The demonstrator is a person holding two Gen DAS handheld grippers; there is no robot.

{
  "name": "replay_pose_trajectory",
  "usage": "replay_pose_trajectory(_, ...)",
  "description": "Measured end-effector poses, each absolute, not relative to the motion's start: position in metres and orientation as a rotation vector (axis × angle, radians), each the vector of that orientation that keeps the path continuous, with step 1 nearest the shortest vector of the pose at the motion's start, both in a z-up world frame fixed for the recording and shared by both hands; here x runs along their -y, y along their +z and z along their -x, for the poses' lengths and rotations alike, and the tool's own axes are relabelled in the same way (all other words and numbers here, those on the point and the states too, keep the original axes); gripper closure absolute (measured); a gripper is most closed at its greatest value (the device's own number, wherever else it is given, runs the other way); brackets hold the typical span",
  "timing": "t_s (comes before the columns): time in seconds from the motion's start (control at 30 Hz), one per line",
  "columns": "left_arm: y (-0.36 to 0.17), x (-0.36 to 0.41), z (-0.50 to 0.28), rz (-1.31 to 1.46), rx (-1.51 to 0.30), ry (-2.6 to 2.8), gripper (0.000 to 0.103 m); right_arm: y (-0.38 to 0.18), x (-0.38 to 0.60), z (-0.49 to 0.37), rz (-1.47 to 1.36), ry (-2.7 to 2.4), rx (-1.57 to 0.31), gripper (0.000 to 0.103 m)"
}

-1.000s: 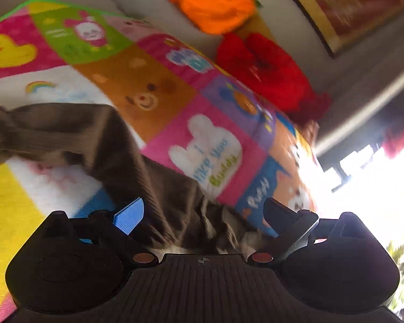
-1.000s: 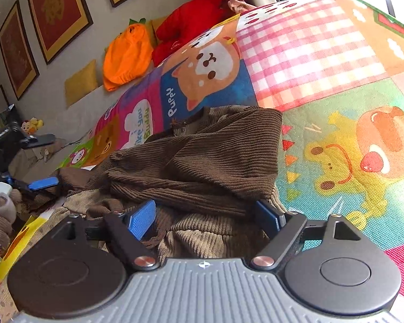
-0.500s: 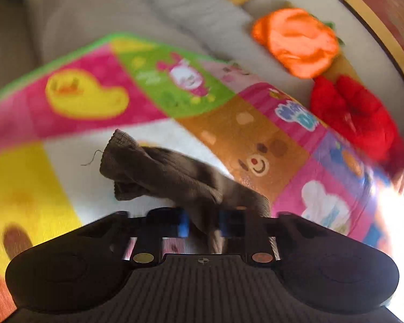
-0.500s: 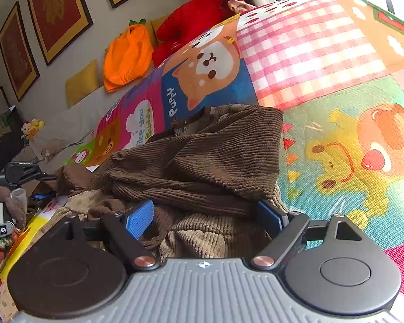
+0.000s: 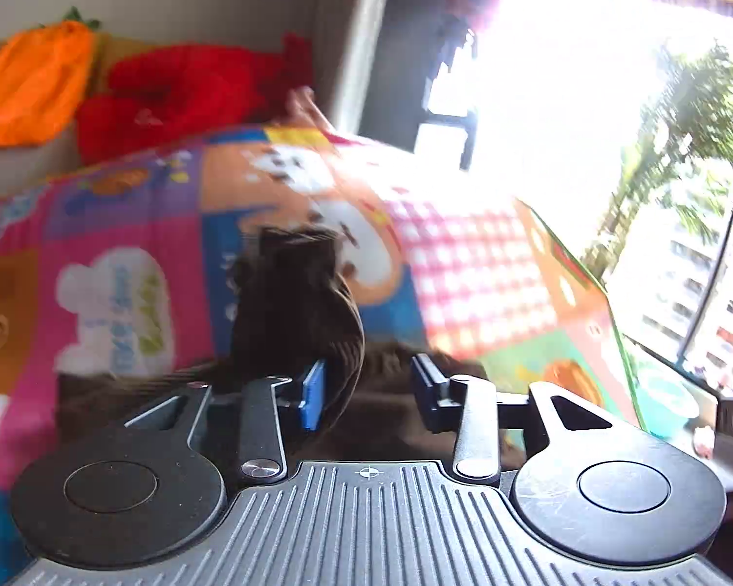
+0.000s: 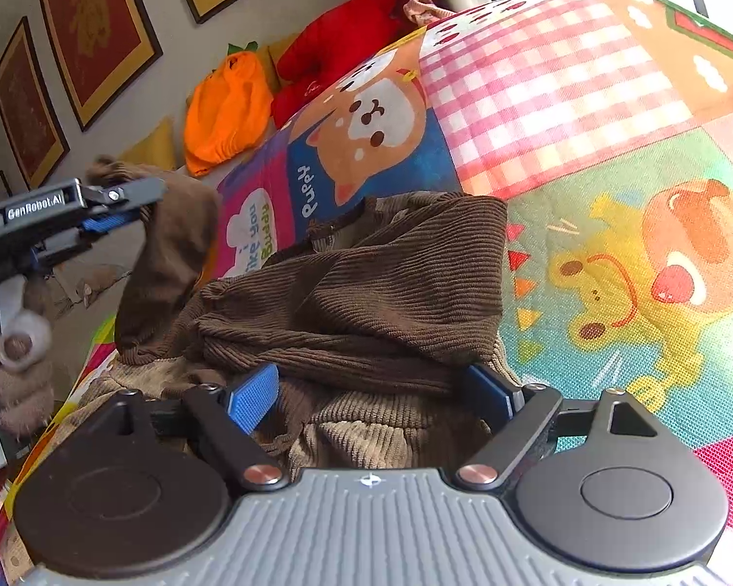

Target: Fold clothes

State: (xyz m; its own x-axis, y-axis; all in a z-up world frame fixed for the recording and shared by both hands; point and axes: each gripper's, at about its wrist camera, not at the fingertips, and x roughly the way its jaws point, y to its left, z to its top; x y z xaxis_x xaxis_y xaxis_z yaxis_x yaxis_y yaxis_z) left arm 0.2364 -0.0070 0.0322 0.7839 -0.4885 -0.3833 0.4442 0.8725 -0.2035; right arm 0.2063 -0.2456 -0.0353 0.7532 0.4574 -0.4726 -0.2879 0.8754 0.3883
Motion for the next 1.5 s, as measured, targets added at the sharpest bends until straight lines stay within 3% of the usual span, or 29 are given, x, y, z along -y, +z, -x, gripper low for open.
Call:
replay_pose_trajectory(0.03,0.023,0.014,-0.235,0.079,-0.468,-0.525,0.044,-0.035,0.246,-0.206,-0.307,0.411,-0.590,0.018)
replay_pose_trajectory(0.1,0.012,0.017,-0.228,0.063,-0.503,-0.540,0.025,-0.036,0.247,-0.206,-0.313,0.408,-0.587,0.018)
replay_pose_trajectory(0.2,0.007,0.002,-0.215,0.087,-0.509,-0.526,0.009,-0.035,0.247,-0.205,-0.311,0.407,-0.586,0.018)
replay_pose_trajectory(0.43,-0.013,-0.066,-0.195,0.195,-0.570,-0.346,0.004,0.002,0.221,-0.227,-0.217,0.463,-0.545,0.019)
replay_pose_trajectory(0.5,-0.015,-0.078,-0.193,0.216,-0.571,-0.293,0.004,0.004,0.211,-0.250,-0.235,0.462,-0.567,0.028)
replay_pose_trajectory(0.57,-0.017,-0.090,-0.191,0.236,-0.572,-0.241,0.003,0.001,0.198,-0.273,-0.209,0.428,-0.586,0.044)
replay_pose_trajectory(0.63,-0.014,-0.101,-0.186,0.245,-0.577,-0.206,0.003,-0.010,0.183,-0.295,-0.188,0.401,-0.636,0.048)
replay_pose_trajectory(0.7,-0.012,-0.109,-0.182,0.242,-0.585,-0.187,0.002,-0.018,0.174,-0.305,-0.187,0.411,-0.680,0.071)
replay_pose_trajectory(0.77,-0.011,-0.115,-0.180,0.244,-0.590,-0.187,0.002,-0.014,0.169,-0.302,-0.188,0.435,-0.666,0.084)
replay_pose_trajectory(0.87,-0.009,-0.116,-0.178,0.270,-0.595,-0.227,0.000,0.017,0.179,-0.283,-0.203,0.478,-0.549,0.092)
replay_pose_trajectory(1.07,-0.002,-0.107,-0.186,0.289,-0.636,-0.300,0.000,0.023,0.197,-0.267,-0.063,0.389,-0.542,0.092)
replay_pose_trajectory(1.13,0.001,-0.100,-0.187,0.289,-0.656,-0.319,0.000,0.002,0.199,-0.271,-0.017,0.359,-0.606,0.091)
replay_pose_trajectory(1.27,0.028,-0.093,-0.198,0.295,-0.638,-0.424,0.000,-0.015,0.208,-0.269,0.020,0.338,-0.628,0.072)
replay_pose_trajectory(1.4,0.051,-0.087,-0.221,0.307,-0.599,-0.524,0.000,0.013,0.214,-0.258,0.044,0.354,-0.511,0.070)
replay_pose_trajectory(1.5,0.039,-0.084,-0.267,0.390,-0.617,-0.531,0.000,0.024,0.210,-0.260,-0.001,0.429,-0.496,0.070)
